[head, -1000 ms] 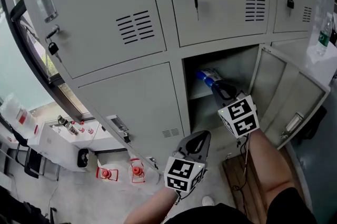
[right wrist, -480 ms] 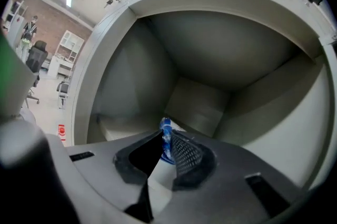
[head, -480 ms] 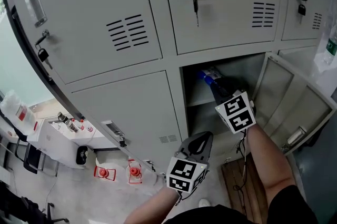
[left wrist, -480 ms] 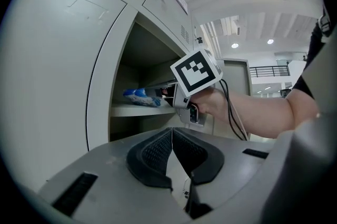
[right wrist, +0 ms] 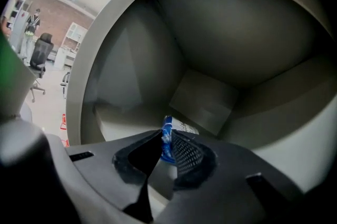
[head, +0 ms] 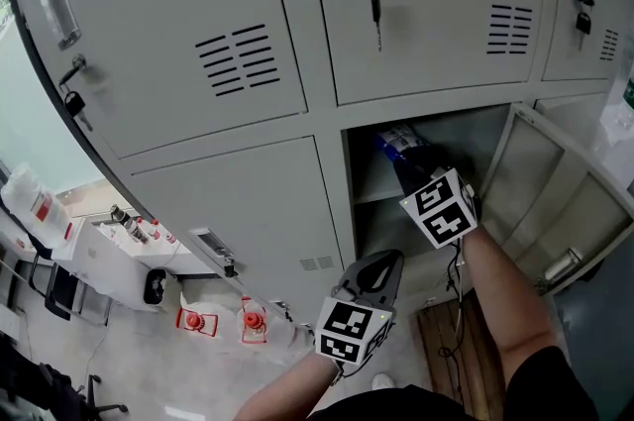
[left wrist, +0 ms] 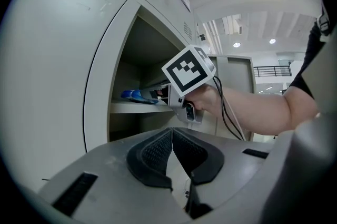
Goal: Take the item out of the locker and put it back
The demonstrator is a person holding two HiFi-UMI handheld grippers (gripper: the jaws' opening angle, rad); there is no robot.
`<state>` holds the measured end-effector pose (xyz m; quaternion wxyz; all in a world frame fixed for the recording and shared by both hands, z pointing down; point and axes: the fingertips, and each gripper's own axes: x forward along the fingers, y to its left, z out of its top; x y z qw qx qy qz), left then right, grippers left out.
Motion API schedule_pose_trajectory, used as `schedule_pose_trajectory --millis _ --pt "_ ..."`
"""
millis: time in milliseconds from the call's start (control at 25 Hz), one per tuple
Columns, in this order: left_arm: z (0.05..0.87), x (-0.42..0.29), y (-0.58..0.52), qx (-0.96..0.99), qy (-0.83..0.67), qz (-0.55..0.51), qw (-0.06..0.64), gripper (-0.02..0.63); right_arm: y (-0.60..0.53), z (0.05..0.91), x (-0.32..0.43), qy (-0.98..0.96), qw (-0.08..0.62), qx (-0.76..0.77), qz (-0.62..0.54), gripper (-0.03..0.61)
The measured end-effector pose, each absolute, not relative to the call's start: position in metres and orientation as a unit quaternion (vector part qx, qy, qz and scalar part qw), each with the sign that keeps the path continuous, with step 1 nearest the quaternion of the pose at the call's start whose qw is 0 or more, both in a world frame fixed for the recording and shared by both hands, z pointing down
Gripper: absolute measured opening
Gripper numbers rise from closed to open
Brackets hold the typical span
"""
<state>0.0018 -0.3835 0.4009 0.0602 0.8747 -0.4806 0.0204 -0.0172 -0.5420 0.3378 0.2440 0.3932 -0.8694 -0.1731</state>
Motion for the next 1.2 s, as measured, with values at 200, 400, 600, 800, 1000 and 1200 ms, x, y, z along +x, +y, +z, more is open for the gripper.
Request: schedule_pose_trajectory --millis 200,400,600,800,1000,1200 --pt "0.403 0.0 -0.383 0.876 -0.479 0.024 0.058 0.018 -0.543 0.346 -0.018 -0.87 0.256 0.387 -0.166 0.117" --pt "0.405 -0.005 -0.377 0.876 -0.477 0.026 0.061 0.018 -0.54 0.345 -0.02 -0.874 0.243 0.389 -0.161 0.151" --pt "0.405 -0.012 -0.366 0.878 -0.474 0.026 0.065 0.018 -0.528 0.34 -0.015 -0.871 0.227 0.404 -0.163 0.175" --pt "0.402 -0.019 -0.349 0.882 -0.467 0.025 0.061 0.018 -0.507 0.331 -0.007 -0.868 0.201 0.428 -0.152 0.132" --pt "0.4 -0.028 -0.323 0.888 -0.456 0.026 0.054 0.018 -0.47 0.328 -0.001 -0.865 0.177 0.45 -0.134 0.054" --pt "0.402 -0.041 -0.29 0.893 -0.445 0.024 0.058 0.018 -0.417 0.334 0.0 -0.87 0.134 0.466 -0.094 0.054"
